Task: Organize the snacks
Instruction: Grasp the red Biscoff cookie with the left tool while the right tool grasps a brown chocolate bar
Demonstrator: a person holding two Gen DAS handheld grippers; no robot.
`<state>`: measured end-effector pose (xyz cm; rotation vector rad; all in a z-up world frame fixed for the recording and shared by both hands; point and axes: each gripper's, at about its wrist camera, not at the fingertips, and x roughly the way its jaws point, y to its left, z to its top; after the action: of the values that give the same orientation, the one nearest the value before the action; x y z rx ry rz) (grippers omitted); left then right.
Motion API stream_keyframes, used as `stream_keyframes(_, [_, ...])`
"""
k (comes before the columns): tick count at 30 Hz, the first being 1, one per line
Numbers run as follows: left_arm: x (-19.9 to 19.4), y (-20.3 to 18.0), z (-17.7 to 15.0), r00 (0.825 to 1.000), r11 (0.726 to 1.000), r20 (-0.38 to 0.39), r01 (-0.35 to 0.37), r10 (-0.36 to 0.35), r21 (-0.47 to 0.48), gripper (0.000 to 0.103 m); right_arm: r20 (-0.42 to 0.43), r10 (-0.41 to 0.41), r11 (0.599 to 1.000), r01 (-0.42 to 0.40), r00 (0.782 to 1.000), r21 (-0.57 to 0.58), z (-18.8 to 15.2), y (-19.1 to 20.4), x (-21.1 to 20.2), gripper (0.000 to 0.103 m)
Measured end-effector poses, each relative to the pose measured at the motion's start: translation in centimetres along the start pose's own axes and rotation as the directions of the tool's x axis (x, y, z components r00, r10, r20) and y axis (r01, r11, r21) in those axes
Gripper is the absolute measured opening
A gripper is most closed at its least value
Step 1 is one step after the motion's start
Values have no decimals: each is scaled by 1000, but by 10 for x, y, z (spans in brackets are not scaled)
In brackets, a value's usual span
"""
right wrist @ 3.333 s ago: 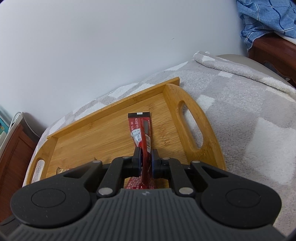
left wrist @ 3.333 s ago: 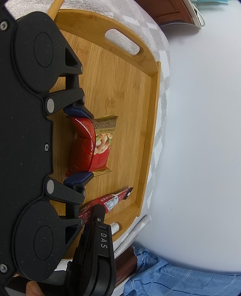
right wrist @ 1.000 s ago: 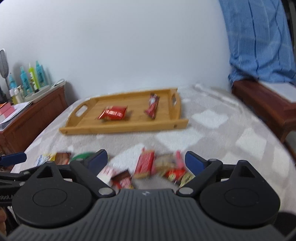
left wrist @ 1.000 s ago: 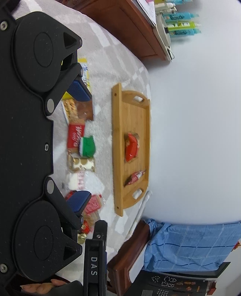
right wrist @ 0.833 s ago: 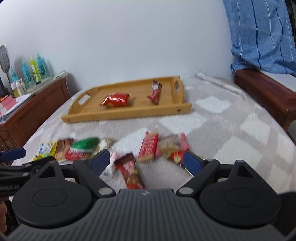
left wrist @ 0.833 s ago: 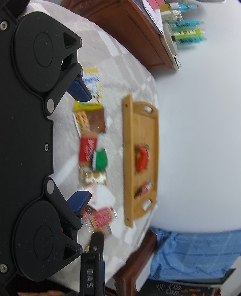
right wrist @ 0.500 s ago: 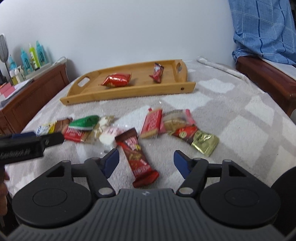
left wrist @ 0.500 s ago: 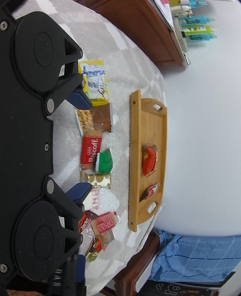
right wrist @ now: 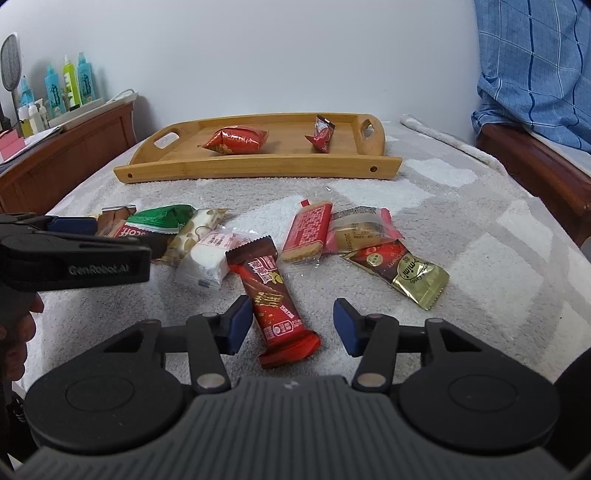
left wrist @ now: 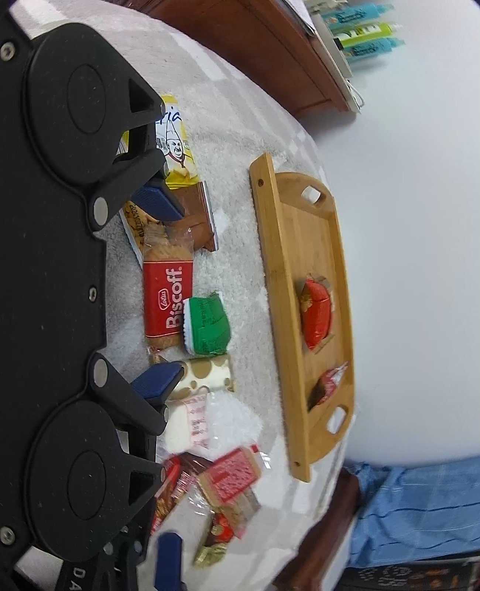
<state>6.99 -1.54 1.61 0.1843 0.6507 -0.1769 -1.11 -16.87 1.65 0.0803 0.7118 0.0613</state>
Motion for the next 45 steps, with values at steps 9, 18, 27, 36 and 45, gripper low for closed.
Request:
stream_keyframes(9, [5,-5,-8,1000,1000,10,-7,7,22,76,14,-6,1000,6,1000,-12,-1,3,4,52])
stream_keyframes(18, [5,-10,-11,1000,999,8,22,-22,33,71,18,-4,1000,4,1000,-17,-1,4,7,50])
stream_keyframes(27, [-10,-12,-14,997,997,3,71,-71,-19,50,32,-8,997,11,999,-77,-5,13,4,29])
stream_keyframes(36, [-23,-20,-15,996,996,7,86,-86,2,46,38,6,999,-4,999,-44,-4,8,-2,28])
stream_keyframes(45, [-1,-8,-16,999,999,-17,40,-40,-15,83,51,1,1000,-1,999,1,-3,1,-5,28])
